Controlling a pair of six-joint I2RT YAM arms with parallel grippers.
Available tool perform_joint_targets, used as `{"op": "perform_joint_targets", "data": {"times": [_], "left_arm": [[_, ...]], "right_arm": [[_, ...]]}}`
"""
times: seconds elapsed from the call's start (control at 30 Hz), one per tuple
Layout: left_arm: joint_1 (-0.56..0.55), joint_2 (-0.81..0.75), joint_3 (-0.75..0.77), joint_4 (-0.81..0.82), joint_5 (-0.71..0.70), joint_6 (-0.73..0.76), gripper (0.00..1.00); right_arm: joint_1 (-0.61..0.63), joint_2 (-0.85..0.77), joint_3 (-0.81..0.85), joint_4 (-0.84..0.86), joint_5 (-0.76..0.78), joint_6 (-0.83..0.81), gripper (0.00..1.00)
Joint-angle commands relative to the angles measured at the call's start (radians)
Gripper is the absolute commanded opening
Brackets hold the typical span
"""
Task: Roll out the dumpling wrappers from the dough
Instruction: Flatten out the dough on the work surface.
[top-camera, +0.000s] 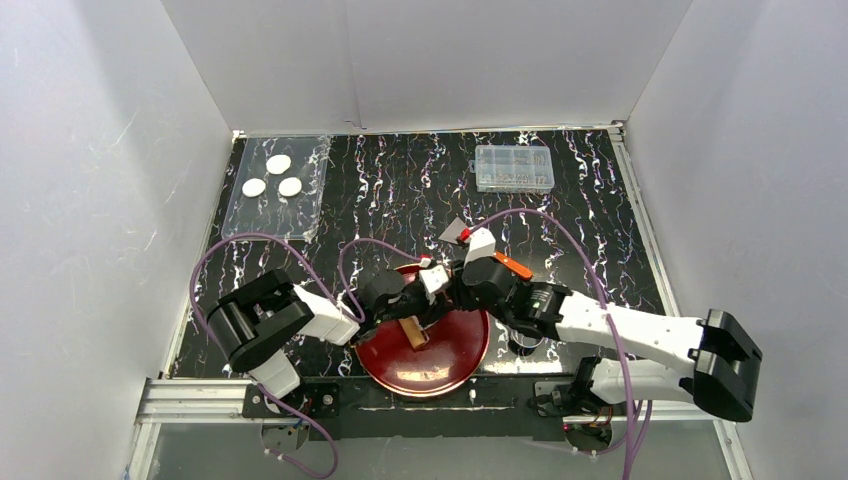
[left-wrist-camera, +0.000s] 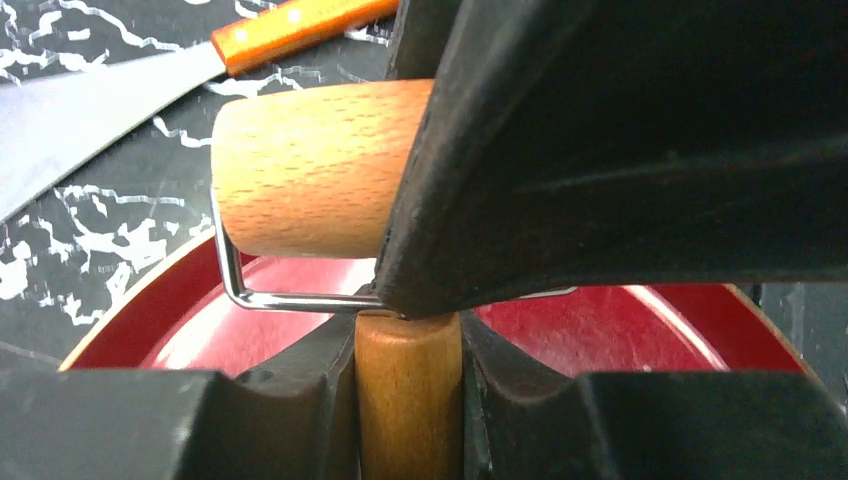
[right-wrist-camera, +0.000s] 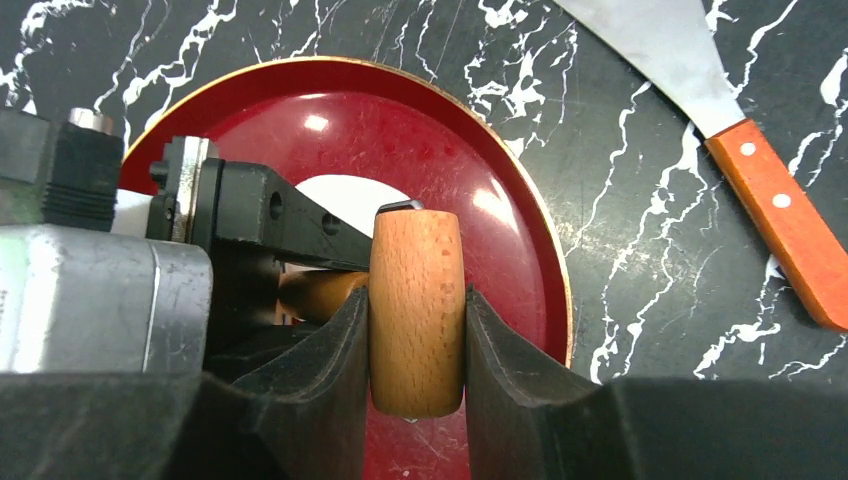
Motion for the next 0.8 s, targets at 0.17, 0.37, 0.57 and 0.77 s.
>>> {"op": "perform_joint_targets", "data": {"times": [0.17, 0.37, 0.57, 0.77], "left_arm": [[-0.009, -0.022, -0.105, -0.042, -0.106, -0.023, 0.00], [0.017, -0.088, -0.095, -0.065, -0.105, 0.051, 0.00], [0.052, -0.169, -0.028, -0.136, -0.112, 0.101, 0.00], [0.071, -0.149, 0.086, -0.126, -0.031, 0.096, 0.00]], "right_arm": [[0.133, 0.126, 0.038, 0.144, -0.232, 0.103, 0.01], [0.135, 0.147, 0.123, 0.114, -0.223, 0.018, 0.01], [0.105, 0.113, 0.234, 0.054, -0.186, -0.091, 0.01], [0.071, 0.037, 0.269, 0.026, -0.166, -0.146, 0.01]]}}
